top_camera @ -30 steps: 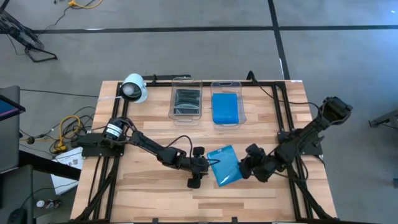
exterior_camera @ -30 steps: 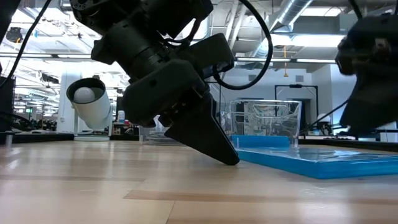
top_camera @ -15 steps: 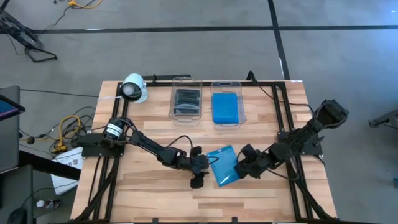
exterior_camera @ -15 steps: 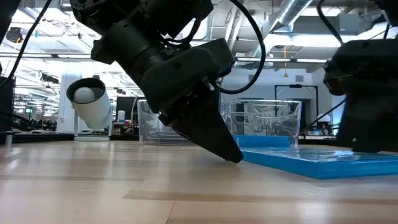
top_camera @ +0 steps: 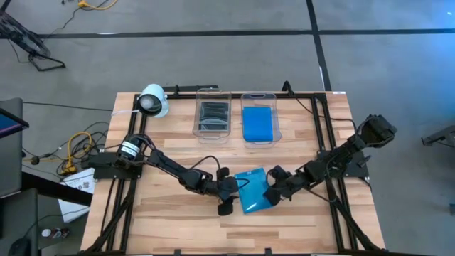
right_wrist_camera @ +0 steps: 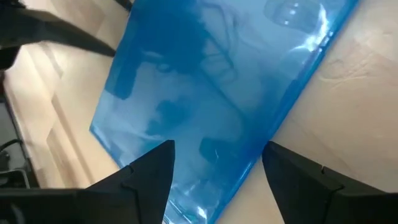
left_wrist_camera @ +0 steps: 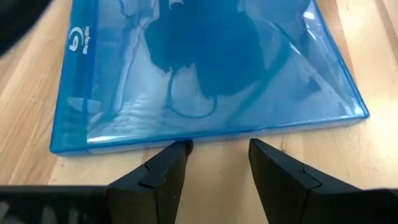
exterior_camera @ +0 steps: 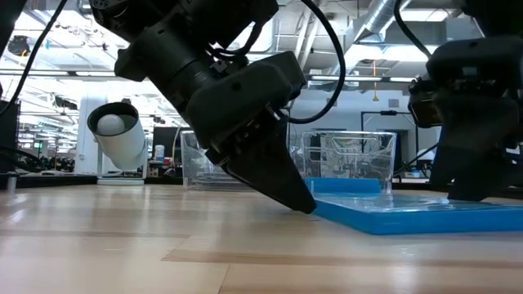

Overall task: Pick & place jewel cases by type
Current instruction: Put the blue CD case into the right transparent bin

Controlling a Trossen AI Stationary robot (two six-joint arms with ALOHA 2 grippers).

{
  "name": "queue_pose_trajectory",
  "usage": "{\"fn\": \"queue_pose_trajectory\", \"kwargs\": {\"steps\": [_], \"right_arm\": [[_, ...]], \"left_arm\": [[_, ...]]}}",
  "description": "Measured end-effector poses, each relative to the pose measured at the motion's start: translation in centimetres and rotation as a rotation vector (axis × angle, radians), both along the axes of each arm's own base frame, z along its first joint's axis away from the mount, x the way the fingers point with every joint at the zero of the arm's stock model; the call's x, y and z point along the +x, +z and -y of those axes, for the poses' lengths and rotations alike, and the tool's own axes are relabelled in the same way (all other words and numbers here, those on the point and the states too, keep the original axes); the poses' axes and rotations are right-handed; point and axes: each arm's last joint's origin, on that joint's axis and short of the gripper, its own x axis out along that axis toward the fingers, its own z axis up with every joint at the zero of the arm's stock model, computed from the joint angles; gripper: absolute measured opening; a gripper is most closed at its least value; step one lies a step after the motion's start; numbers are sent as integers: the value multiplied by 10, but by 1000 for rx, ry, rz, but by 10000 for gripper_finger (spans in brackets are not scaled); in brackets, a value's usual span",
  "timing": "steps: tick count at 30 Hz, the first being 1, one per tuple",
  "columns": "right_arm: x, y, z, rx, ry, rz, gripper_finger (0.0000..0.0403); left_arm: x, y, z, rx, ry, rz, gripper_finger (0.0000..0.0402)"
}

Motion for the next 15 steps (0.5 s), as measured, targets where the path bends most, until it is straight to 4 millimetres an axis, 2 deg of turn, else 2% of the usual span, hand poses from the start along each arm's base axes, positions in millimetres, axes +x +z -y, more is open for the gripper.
{"fn": "queue_pose_trajectory", "kwargs": {"steps": [9,15], "right_arm": [[0,3,-5,18,22,38,233],[-5,20,-11,42,43,107,233]], "left_arm": [[-3,-2,-2,30,27,-44,174],[-4,-3,-3,35,31,-52,174]]}}
